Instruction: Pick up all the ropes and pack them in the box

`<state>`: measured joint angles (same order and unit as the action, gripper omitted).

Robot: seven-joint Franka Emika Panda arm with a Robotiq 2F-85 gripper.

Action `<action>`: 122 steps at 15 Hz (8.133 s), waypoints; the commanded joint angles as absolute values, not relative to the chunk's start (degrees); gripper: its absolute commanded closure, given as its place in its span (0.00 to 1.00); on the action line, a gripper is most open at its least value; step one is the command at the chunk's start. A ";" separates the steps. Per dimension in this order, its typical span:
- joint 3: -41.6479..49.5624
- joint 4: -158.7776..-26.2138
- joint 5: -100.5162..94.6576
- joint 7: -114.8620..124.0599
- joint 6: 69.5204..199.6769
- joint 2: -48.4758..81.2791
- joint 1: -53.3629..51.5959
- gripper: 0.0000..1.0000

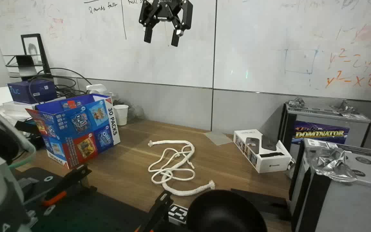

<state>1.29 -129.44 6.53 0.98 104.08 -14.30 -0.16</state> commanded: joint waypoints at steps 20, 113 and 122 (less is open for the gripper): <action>-4.22 -139.92 -4.58 9.75 144.59 3.87 -2.28 0.00; -23.41 -92.63 -8.98 28.46 106.01 0.54 -18.42 0.98; -22.89 -95.52 -5.07 22.11 108.78 6.15 -22.80 0.98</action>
<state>-23.59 -95.20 -6.94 25.45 107.27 5.39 -21.88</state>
